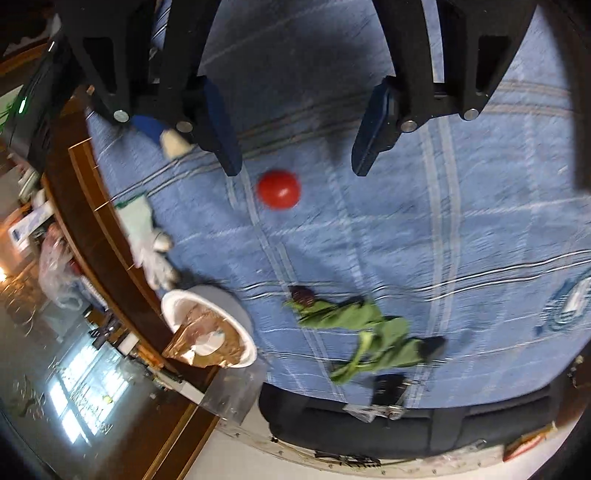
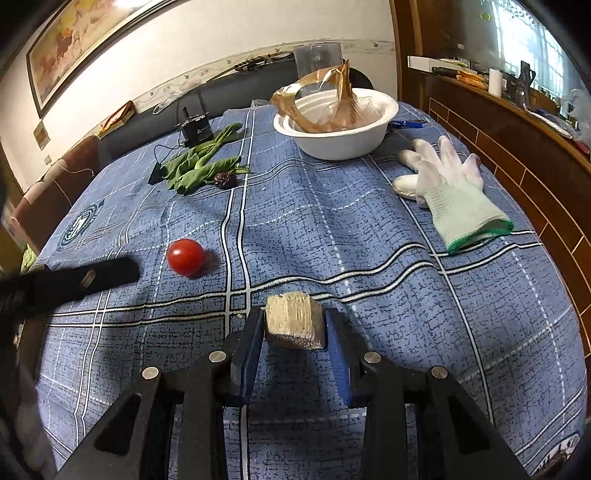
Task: Organize fruits
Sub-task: 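Grasp the red tomato with the left tool while the right tool grasps the yam piece, then carry the tomato and yam piece into the box and open both tools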
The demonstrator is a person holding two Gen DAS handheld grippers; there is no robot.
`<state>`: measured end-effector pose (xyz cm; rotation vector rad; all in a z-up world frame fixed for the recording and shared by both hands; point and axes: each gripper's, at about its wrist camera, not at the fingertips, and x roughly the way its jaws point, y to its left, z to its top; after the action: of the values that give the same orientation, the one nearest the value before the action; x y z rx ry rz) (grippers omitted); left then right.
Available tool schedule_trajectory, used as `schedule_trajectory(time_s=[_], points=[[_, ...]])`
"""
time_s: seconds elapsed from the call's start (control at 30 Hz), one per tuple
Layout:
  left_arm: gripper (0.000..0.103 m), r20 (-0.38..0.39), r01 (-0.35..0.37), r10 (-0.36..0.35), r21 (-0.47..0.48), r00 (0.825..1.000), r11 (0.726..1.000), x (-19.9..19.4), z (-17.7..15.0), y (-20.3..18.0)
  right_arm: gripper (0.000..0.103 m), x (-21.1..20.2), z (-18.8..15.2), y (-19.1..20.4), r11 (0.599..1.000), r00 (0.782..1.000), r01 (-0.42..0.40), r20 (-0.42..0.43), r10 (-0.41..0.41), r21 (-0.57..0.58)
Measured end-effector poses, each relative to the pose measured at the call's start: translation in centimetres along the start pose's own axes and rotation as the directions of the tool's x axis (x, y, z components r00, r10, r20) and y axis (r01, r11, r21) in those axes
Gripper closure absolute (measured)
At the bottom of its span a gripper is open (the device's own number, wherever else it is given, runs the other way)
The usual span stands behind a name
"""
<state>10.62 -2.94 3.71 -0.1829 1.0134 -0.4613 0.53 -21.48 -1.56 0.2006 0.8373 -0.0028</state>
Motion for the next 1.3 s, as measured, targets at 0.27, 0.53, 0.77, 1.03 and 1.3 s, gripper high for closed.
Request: schedule_trajectory(time_s=[0.27, 0.53, 0.77, 1.03, 1.3], points=[[0.061, -0.044, -0.021, 0.023, 0.052, 0.999, 0.998, 3.5, 0.9, -1.0, 0.067, 0.0, 0.1, -0.5, 0.999, 1.0, -0.026, -0.003, 0.026, 0.027], [0.068, -0.018, -0.05, 0.052, 0.098, 0.998, 0.994, 4.3, 0.6, -1.7, 0.067, 0.0, 0.0, -0.1, 1.0, 1.0, -0.017, 0.004, 0.017, 0.013], [0.072, 0.008, -0.063, 0.062, 0.094, 0.998, 0.994, 3.6, 0.0, -1.4, 0.068, -0.3, 0.0, 0.1, 1.0, 0.999, -0.027, 0.021, 0.027, 0.009], [0.072, 0.052, -0.074, 0.071, 0.057, 0.996, 0.996, -0.6, -1.6, -0.2, 0.068, -0.6, -0.2, 0.6, 0.999, 0.998, -0.044, 0.035, 0.044, -0.004], [0.072, 0.164, -0.093, 0.091, 0.008, 0.982, 0.996, -8.1, -5.2, 1.5, 0.068, -1.0, -0.5, 1.2, 0.998, 0.996, -0.064, 0.054, 0.065, -0.02]])
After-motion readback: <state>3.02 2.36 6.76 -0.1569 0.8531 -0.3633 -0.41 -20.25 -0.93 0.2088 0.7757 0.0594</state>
